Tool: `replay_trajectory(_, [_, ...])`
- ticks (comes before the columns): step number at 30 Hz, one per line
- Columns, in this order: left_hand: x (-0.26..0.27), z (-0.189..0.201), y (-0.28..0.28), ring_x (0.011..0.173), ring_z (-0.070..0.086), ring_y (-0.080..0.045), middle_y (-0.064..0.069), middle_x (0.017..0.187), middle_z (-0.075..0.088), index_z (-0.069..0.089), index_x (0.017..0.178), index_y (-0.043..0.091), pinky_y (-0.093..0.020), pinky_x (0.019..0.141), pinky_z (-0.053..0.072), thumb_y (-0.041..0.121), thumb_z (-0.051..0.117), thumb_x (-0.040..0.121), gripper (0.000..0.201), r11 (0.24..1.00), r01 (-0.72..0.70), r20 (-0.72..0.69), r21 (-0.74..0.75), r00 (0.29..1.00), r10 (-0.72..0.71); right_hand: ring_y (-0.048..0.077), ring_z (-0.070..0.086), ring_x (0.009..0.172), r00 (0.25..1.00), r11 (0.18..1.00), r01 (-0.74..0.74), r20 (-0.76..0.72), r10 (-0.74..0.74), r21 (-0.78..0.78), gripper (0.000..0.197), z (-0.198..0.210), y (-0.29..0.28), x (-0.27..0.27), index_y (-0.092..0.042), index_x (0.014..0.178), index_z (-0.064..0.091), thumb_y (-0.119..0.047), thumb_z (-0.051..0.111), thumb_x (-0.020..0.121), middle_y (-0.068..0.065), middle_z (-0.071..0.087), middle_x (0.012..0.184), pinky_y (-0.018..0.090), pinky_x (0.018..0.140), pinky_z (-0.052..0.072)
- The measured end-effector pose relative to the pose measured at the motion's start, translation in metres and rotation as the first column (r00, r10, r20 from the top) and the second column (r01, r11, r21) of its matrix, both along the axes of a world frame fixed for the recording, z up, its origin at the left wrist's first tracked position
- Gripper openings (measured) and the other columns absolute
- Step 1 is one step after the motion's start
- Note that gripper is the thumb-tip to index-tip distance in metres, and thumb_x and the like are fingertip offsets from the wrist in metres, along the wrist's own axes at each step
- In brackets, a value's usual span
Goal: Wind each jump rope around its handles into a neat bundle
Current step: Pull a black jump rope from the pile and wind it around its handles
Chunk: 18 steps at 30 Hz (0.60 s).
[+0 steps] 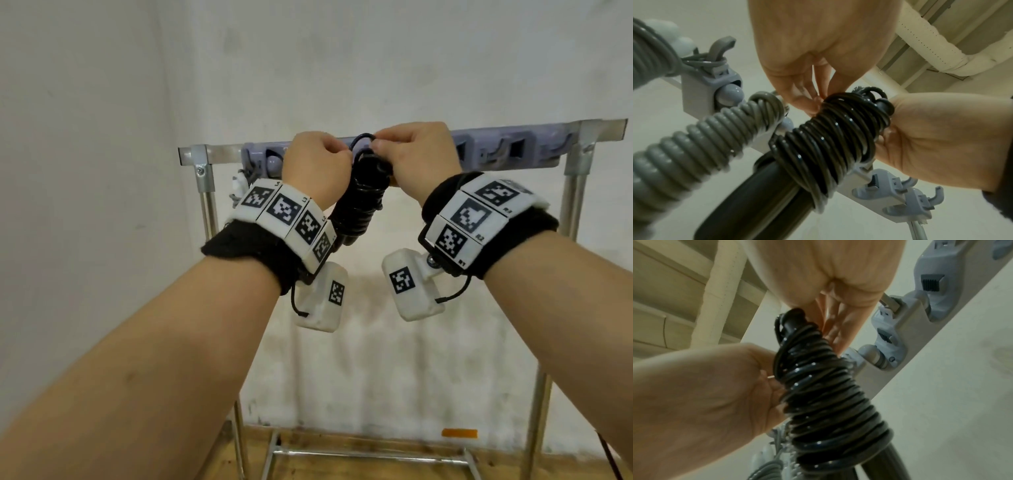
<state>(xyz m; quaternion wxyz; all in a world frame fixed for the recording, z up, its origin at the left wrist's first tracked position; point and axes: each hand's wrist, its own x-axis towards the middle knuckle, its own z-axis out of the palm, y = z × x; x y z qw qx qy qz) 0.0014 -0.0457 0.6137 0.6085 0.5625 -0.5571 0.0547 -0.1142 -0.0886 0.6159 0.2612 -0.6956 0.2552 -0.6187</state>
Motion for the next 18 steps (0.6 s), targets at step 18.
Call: replay_trajectory(18, [-0.003, 0.002, -0.006, 0.079, 0.063, -0.021, -0.005, 0.085, 0.069, 0.069, 0.085, 0.009, -0.027, 0.066, 0.046, 0.011, 0.055, 0.086, 0.014, 0.955, -0.295, 0.37, 0.014, 0.889, 0.27, 0.007, 0.059, 0.068, 0.994, 0.996, 0.086, -0.069, -0.085, 0.014, 0.014, -0.021, -0.019, 0.0, -0.013, 0.081, 0.07, -0.014, 0.058, 0.088, -0.004, 0.063, 0.072, 0.013, 0.067, 0.049])
